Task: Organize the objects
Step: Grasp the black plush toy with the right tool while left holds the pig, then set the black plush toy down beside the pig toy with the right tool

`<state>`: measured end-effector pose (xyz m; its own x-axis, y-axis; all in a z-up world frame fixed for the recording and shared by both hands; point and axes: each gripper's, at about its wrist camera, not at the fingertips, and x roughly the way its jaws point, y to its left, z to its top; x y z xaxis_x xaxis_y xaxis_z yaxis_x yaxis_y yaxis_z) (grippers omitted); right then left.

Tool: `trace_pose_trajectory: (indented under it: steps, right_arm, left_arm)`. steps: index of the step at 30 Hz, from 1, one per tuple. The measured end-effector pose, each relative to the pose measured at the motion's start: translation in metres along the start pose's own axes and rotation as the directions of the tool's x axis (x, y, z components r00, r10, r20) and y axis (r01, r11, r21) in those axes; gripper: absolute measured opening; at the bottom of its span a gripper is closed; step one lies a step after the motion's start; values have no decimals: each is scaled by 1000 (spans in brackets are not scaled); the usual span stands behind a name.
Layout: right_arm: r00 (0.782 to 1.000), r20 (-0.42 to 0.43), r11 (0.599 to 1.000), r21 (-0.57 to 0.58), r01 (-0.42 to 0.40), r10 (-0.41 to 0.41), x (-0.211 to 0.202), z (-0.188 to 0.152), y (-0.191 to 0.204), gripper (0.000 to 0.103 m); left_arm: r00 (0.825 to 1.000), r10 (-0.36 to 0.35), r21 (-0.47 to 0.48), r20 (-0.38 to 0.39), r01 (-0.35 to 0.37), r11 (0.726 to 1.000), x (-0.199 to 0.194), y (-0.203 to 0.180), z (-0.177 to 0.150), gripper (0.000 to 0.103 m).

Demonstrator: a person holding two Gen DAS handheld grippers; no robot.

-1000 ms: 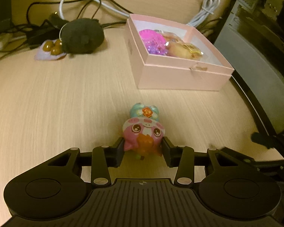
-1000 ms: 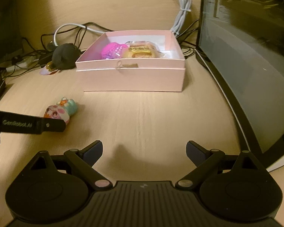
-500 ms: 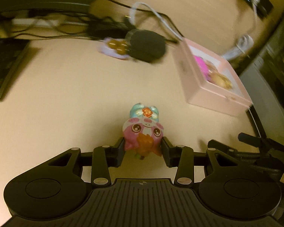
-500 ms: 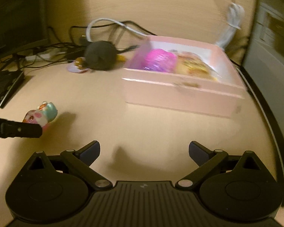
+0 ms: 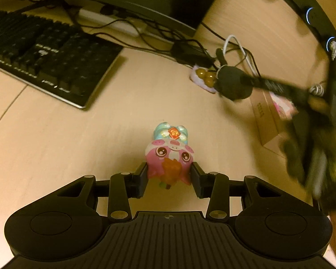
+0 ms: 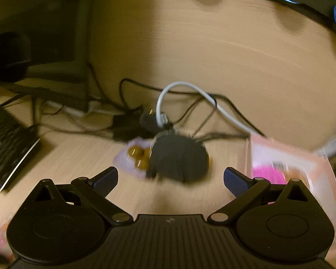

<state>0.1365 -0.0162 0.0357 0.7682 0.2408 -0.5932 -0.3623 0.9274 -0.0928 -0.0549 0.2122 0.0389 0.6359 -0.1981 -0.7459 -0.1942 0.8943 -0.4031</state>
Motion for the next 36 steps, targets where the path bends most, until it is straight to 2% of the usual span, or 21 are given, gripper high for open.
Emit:
trace_pose_trajectory:
  steps: [4,8,9,10,11,14,17,23,25,28,31,36]
  right_arm:
    - [996,-58,997,41,68,-66,48,24,-4,103]
    - [990,-92,990,83,115,-107,82,27,-6,102]
    - [989,-96,990,78,121,-113,86,25,-5,97]
    - [988,-104,989,74,125,-117,88,23,-5,78]
    - [986,-122,990,74,121,-111,88,20,-4,77]
    - [989,-110,991,76,108,-100,71,12,-2,74]
    - [991,-121,997,44,56,-51,48,0,4,74]
    - [985,-166,998,50,-38,46,-7,-31,10,74]
    - [979,-187,996,55,-71,80,-24,-43,13,75]
    - [970,-212,993,25,-118,121,-49,-55,17,83]
    - [975,-186,992,-2,-128,125,-72,-51,18,90]
    - [983,-137,992,55,-118,124,-72,-15,0,90]
  left_arm:
    - [1000,-8,-8,-7,8,1000,-7,19,1,44]
    - [1000,4,-5,6,-4,1000,-13,37,-1,44]
    - [1000,10,-9,1,-10,1000,-13,41,-2,44]
    - [1000,13,-9,-7,-13,1000,-13,45,-3,44]
    - [1000,13,-6,-11,-13,1000,-13,46,-3,44]
    - [1000,-8,1,-15,8,1000,-13,47,-1,44]
    - [999,-33,21,-18,34,999,-9,39,0,44]
    - [990,-117,41,-78,120,992,6,21,-10,44]
    - [986,-142,46,-89,146,988,9,15,-14,44]
    - [984,-161,52,-78,165,985,10,10,-17,45]
    - [983,-170,44,-66,173,984,11,10,-19,45]
    - [981,-184,-17,-62,183,983,17,18,-19,45]
